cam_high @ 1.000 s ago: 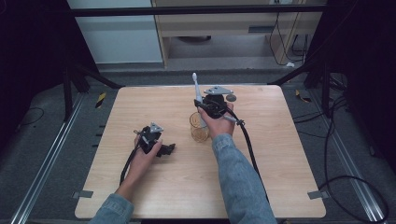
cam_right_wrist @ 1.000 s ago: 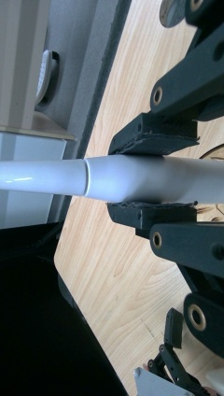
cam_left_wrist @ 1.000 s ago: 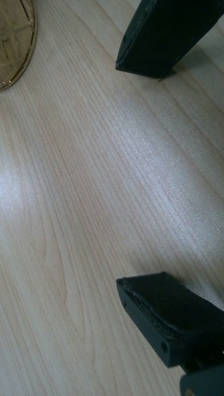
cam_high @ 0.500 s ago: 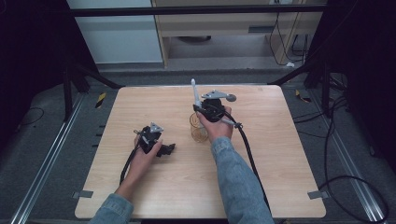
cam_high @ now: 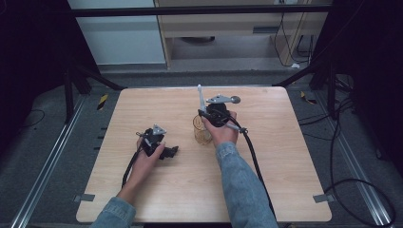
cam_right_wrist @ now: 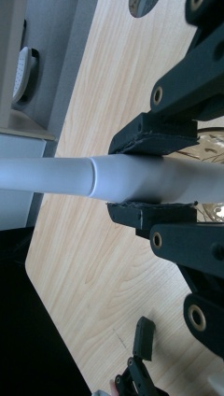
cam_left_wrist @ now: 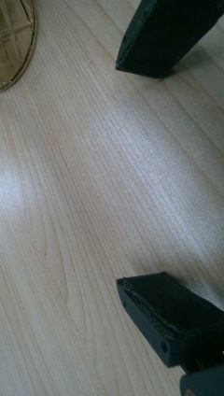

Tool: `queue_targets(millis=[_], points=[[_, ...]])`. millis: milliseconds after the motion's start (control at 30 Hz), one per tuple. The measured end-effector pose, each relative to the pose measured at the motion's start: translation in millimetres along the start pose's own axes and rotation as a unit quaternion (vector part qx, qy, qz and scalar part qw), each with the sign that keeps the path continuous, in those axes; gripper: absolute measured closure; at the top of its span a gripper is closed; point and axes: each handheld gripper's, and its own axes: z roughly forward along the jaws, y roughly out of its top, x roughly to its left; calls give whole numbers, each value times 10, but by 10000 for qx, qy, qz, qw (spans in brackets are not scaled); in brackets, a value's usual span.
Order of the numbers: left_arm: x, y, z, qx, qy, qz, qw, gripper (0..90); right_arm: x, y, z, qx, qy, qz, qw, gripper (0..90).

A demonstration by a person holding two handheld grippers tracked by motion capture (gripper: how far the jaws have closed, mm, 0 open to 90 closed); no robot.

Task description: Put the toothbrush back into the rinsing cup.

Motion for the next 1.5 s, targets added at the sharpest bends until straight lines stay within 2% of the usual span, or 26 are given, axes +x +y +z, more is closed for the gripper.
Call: queue_targets(millis=[600, 967, 1500], points=[[3, 2, 1, 8, -4, 11, 10000, 0, 0, -30, 16, 142, 35, -39, 9999, 668], [4, 3, 2, 7, -7, 11, 10000, 0, 53, 29, 96, 290, 3, -197, 9994, 664], [4, 3, 2, 6, -8, 8, 10000, 0, 84, 53, 147, 335, 37, -178, 9993, 651]])
